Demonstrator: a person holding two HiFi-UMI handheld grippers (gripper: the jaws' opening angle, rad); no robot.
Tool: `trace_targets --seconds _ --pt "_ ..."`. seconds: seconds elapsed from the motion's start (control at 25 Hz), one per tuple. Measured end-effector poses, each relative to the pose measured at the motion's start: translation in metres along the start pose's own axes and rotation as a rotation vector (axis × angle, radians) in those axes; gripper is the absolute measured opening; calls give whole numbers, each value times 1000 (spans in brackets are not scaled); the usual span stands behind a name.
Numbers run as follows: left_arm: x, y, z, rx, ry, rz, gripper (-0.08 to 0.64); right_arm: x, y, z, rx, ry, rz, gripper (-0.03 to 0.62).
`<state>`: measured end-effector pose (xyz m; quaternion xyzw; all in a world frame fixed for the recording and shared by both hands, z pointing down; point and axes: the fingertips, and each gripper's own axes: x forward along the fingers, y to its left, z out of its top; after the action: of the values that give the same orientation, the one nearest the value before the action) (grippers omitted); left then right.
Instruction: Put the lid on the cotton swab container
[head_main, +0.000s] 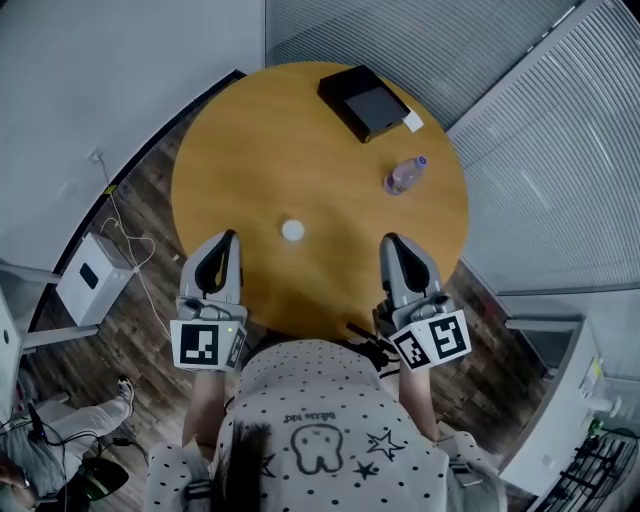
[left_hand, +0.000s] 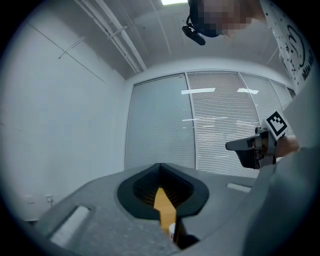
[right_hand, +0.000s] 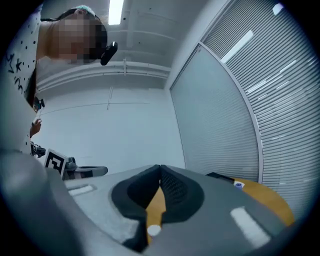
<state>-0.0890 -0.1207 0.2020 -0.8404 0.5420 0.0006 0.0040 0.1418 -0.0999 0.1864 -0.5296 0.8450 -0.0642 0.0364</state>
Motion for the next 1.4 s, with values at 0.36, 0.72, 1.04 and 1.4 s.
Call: trace_targets --seconds 0.36,0.72,1.04,1.4 --pt "-15 9 -22 -5 45 49 9 -12 -2 -31 5 64 -14 3" --pt "-21 10 -46 -27 79 57 9 -19 -5 -63 23 110 -39 3" --pt "-19 3 -56 -20 87 30 9 -20 -4 -78 29 130 -51 3" --pt "-19 -5 -58 -37 89 8 11 -18 7 -84 19 143 -23 3"
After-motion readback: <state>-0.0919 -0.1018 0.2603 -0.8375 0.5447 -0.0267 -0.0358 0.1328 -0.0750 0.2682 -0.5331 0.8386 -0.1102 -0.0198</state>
